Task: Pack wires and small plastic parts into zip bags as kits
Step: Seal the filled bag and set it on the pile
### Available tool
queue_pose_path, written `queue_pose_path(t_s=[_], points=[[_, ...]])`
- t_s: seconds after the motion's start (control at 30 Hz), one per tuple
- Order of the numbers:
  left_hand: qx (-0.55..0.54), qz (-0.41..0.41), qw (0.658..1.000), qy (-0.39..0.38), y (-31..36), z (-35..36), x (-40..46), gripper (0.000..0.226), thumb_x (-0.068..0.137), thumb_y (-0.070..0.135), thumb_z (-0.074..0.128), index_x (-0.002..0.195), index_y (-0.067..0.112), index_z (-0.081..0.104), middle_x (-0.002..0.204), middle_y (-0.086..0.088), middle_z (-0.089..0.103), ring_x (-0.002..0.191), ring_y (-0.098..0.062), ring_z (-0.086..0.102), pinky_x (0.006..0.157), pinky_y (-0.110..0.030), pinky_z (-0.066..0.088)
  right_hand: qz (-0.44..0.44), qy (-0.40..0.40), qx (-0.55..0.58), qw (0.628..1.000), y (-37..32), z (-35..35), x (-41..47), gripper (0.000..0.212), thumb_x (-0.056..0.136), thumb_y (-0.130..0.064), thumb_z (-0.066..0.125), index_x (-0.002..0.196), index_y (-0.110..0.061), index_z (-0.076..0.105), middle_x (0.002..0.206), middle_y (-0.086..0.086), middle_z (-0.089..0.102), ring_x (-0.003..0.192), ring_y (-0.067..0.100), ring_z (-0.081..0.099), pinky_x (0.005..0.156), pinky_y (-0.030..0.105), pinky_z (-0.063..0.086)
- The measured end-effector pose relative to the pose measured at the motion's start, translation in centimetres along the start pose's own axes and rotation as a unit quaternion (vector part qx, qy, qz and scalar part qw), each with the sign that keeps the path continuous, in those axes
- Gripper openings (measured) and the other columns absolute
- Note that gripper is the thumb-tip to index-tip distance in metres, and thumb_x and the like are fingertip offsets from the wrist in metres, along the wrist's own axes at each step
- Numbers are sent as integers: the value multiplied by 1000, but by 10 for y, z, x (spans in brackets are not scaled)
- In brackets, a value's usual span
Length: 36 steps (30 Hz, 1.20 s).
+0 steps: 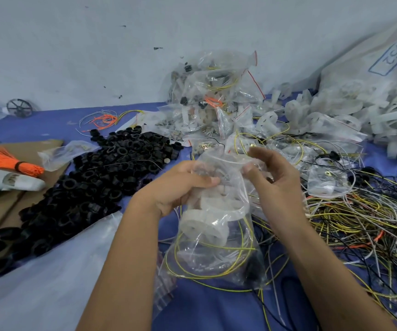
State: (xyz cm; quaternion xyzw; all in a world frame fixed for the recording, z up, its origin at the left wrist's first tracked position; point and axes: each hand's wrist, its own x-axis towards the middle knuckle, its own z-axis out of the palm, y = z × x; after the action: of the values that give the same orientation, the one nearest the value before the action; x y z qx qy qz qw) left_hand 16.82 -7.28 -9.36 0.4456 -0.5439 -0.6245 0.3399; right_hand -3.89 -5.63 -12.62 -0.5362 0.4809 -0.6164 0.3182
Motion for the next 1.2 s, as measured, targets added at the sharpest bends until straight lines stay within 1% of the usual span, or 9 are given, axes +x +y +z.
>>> queue_pose_path(t_s=[0.07, 0.17, 0.3, 0.37, 0.43, 0.57, 0.73, 1.03, 1.2], points=[[-44, -13, 999, 21, -2, 2, 2, 23, 85, 5, 73, 106, 10, 79, 97, -10, 79, 81, -18, 76, 70, -30, 63, 47, -18, 6, 999, 0, 2, -1, 47, 85, -53, 68, 129, -38, 59, 132, -15, 62, 119, 7, 60, 91, 32, 53], [-83, -42, 995, 37, -7, 4, 2, 35, 90, -4, 63, 125, -10, 62, 95, -16, 76, 77, -21, 73, 67, -29, 62, 177, -71, 85, 978, 1, 5, -2, 79, 77, -71, 67, 138, -24, 54, 137, 3, 63, 121, 24, 64, 98, 52, 54], [-54, -59, 997, -3, -12, -1, -5, 60, 81, 2, 71, 139, -1, 57, 136, -31, 60, 120, -48, 58, 88, -45, 56, 205, -98, 151, 962, -1, 4, -1, 29, 97, -35, 66, 107, -8, 72, 103, 18, 76, 94, 38, 74, 84, 55, 60], [-51, -54, 996, -51, -14, -8, -11, 68, 76, 10, 73, 141, 6, 57, 134, -30, 61, 115, -50, 59, 84, -46, 56, 208, -130, 176, 953, -1, 3, -3, 15, 98, -20, 64, 105, -10, 73, 101, 19, 76, 87, 34, 75, 79, 47, 61], [-58, -36, 994, -83, -14, -14, -15, 68, 74, 13, 78, 140, 18, 61, 122, -20, 66, 94, -35, 66, 63, -38, 61, 223, -177, 182, 941, -1, 4, -4, 13, 97, -14, 64, 108, -15, 72, 101, 19, 76, 83, 31, 75, 75, 42, 61], [-95, 29, 987, -125, -12, -25, -19, 52, 83, 19, 76, 132, 29, 60, 121, -15, 67, 81, -25, 70, 58, -34, 62, 240, -201, 167, 935, 6, 6, -5, 34, 91, -17, 73, 123, -24, 64, 109, 17, 75, 89, 33, 75, 82, 48, 61], [-63, 50, 997, 1, -14, -32, -20, 13, 86, 31, 68, 90, 28, 80, 93, 0, 76, 69, -17, 73, 51, -29, 58, 205, -99, 165, 960, 7, 4, 1, 24, 91, -27, 74, 113, -24, 67, 80, 1, 72, 50, 10, 52, 42, 23, 38], [-73, 71, 993, 53, -13, -50, -27, 16, 93, 26, 66, 88, 11, 70, 89, -12, 74, 58, -17, 67, 45, -22, 53, 180, -29, 140, 973, 3, 4, 0, 7, 94, -9, 68, 89, -7, 73, 67, 2, 67, 55, 10, 54, 46, 21, 43], [-55, 104, 993, -6, -7, -52, -31, 15, 90, 20, 65, 76, 15, 66, 86, -9, 72, 55, -14, 63, 46, -21, 50, 88, -79, 144, 982, 0, -1, 1, 42, 100, 5, 45, 120, -25, 68, 72, -4, 60, 58, 19, 43, 49, 30, 32]])
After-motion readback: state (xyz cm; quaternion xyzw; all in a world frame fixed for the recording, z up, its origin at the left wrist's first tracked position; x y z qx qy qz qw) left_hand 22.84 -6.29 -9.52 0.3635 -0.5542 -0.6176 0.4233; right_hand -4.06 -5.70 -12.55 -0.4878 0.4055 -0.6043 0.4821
